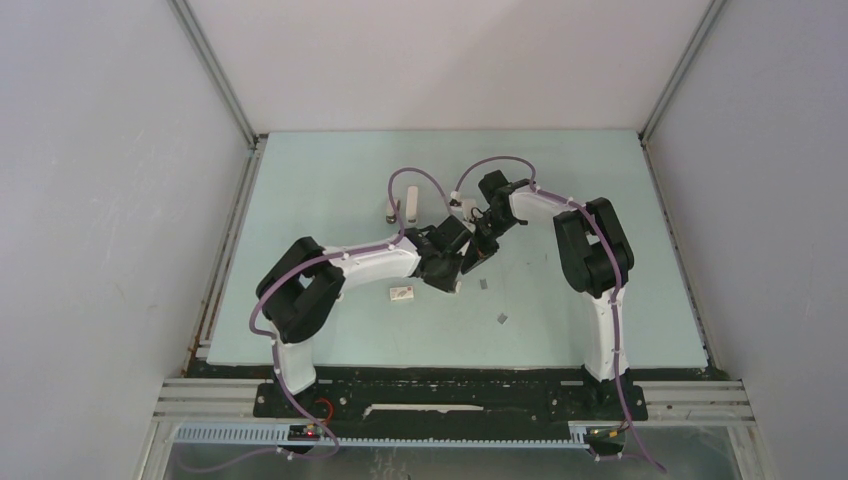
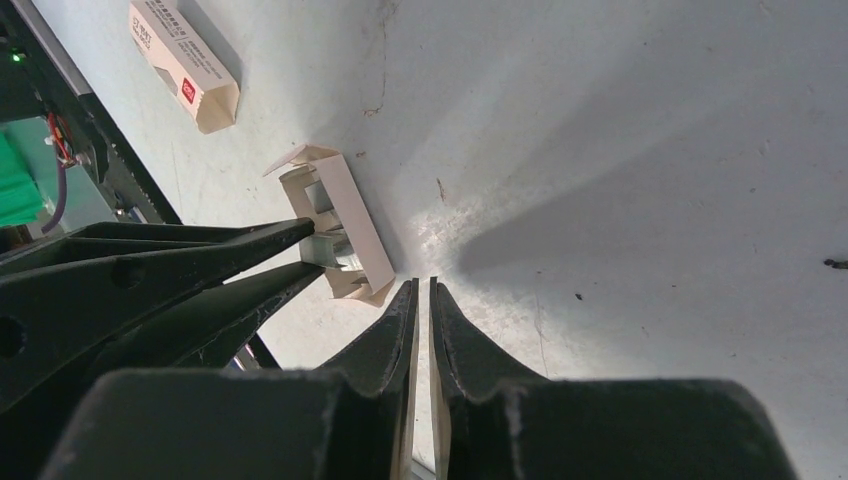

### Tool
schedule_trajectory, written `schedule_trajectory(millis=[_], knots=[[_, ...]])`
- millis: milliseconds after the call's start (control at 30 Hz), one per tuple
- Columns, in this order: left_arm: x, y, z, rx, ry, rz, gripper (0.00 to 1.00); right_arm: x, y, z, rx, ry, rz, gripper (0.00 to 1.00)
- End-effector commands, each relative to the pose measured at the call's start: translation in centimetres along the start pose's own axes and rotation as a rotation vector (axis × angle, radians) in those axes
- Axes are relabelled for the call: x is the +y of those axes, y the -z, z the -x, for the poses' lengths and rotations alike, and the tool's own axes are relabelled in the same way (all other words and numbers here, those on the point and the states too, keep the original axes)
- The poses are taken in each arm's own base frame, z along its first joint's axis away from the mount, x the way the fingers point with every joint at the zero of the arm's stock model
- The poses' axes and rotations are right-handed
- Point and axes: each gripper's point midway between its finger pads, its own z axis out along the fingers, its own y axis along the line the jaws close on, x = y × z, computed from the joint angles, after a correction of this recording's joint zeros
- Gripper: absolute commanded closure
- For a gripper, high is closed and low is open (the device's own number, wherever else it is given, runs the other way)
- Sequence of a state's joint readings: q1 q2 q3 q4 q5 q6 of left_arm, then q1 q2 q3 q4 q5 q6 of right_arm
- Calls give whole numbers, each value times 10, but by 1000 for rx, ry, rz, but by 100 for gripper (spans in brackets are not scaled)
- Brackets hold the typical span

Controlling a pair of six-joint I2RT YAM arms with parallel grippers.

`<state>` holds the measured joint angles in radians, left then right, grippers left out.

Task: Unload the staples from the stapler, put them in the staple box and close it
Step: Place the staple in the staple box.

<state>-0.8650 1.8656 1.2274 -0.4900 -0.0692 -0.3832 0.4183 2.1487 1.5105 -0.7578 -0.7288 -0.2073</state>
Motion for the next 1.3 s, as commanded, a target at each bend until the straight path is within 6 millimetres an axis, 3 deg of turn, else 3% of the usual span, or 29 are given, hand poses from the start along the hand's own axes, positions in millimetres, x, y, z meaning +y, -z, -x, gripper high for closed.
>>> schedule_trajectory(millis=[0, 1267], knots=[[-7, 8, 26, -58, -8, -2, 80, 11, 14, 12, -50, 44, 12, 85], [0, 7, 29, -44, -2, 52, 77, 11, 16, 13, -54, 41, 18, 85]])
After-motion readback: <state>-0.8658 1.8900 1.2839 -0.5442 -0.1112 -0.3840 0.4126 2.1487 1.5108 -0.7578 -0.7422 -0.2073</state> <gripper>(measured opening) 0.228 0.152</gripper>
